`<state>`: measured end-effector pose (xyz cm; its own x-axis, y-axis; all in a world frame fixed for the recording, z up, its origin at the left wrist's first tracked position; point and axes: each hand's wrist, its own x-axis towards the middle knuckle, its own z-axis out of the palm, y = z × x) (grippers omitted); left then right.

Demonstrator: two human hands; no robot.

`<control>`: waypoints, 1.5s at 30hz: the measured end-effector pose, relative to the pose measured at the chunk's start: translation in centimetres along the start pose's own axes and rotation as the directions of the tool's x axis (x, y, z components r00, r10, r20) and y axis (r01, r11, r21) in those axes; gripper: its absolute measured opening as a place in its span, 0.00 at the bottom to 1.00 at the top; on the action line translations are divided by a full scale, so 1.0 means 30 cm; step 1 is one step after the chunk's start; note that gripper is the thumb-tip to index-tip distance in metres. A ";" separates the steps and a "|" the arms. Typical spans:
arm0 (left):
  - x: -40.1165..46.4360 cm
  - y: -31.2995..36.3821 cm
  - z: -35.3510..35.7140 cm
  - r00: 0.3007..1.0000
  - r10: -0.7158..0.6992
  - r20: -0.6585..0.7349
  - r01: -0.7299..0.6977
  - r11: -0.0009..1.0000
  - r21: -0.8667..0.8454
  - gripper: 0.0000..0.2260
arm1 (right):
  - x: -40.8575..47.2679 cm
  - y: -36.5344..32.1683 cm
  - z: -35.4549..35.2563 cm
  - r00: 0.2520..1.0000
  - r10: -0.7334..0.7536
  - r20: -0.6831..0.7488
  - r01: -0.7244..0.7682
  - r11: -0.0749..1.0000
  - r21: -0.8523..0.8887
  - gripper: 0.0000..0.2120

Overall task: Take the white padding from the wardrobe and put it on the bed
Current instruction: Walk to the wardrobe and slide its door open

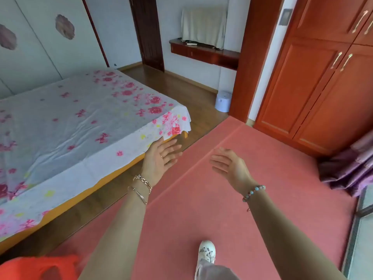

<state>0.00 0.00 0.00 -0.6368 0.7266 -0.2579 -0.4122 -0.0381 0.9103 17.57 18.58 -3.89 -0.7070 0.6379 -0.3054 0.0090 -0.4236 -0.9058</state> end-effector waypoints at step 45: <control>2.332 0.484 0.217 0.999 -0.036 -0.013 0.035 0.995 -0.098 0.20 | 2.218 -0.790 -0.079 0.989 -0.007 -0.147 0.024 0.994 0.109 0.17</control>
<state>-46.30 54.75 -2.72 -0.6297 0.7187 -0.2950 -0.4958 -0.0795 0.8648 -28.02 72.59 -3.43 -0.5955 0.7286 -0.3385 -0.0852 -0.4762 -0.8752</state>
